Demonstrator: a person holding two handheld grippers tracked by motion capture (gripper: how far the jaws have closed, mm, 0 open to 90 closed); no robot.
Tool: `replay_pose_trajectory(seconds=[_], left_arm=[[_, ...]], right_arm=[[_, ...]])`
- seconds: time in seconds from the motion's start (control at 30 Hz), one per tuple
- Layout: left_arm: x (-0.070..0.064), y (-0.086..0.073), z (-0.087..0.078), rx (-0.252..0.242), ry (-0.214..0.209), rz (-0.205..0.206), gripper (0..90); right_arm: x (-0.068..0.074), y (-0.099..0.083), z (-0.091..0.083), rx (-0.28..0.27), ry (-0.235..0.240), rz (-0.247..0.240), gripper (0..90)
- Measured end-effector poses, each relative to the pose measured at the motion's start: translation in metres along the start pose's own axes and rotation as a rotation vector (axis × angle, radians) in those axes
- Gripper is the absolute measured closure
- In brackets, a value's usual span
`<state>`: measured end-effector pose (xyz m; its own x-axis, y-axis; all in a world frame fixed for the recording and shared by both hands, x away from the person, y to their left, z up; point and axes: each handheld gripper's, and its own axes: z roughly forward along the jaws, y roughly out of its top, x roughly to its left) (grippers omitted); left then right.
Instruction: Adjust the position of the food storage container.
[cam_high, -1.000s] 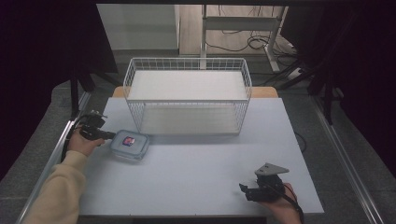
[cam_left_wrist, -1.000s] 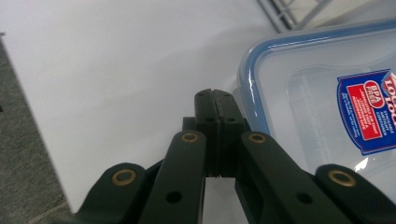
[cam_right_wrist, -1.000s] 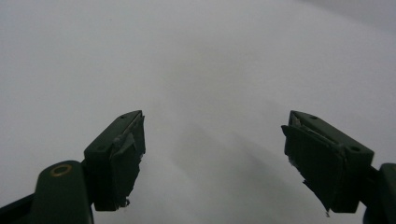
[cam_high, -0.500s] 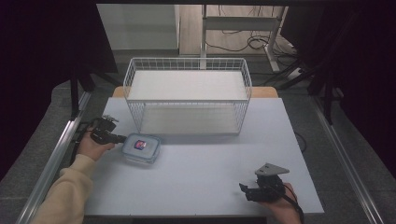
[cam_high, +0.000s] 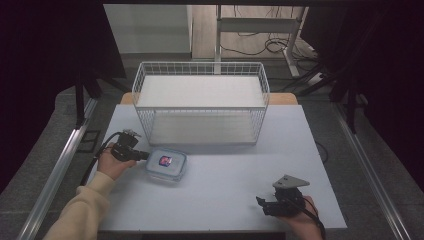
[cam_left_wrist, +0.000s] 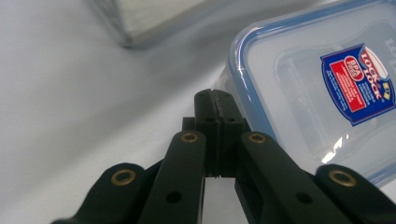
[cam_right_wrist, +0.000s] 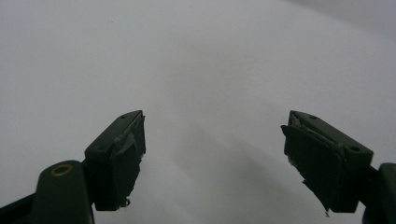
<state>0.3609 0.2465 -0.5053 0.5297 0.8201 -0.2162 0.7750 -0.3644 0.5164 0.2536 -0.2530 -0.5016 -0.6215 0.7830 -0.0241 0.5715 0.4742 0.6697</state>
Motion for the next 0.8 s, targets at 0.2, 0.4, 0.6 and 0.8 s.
replay_pose_trajectory(seconds=[0.2,0.4,0.6,0.8], left_arm=[[-0.019,0.000,0.006,0.003,-0.050,0.017,90.0],[-0.032,-0.004,0.009,0.001,-0.080,0.031,89.9],[-0.042,-0.005,0.013,0.011,-0.105,0.038,89.9],[-0.057,-0.002,0.018,0.011,-0.137,0.062,90.0]], right_arm=[[0.000,0.000,0.000,-0.001,-0.002,-0.001,20.9],[0.000,0.000,0.000,-0.001,-0.003,-0.001,20.9],[0.000,0.000,-0.001,-0.003,-0.005,-0.002,20.9],[0.000,0.000,-0.001,-0.006,-0.010,0.001,21.0]])
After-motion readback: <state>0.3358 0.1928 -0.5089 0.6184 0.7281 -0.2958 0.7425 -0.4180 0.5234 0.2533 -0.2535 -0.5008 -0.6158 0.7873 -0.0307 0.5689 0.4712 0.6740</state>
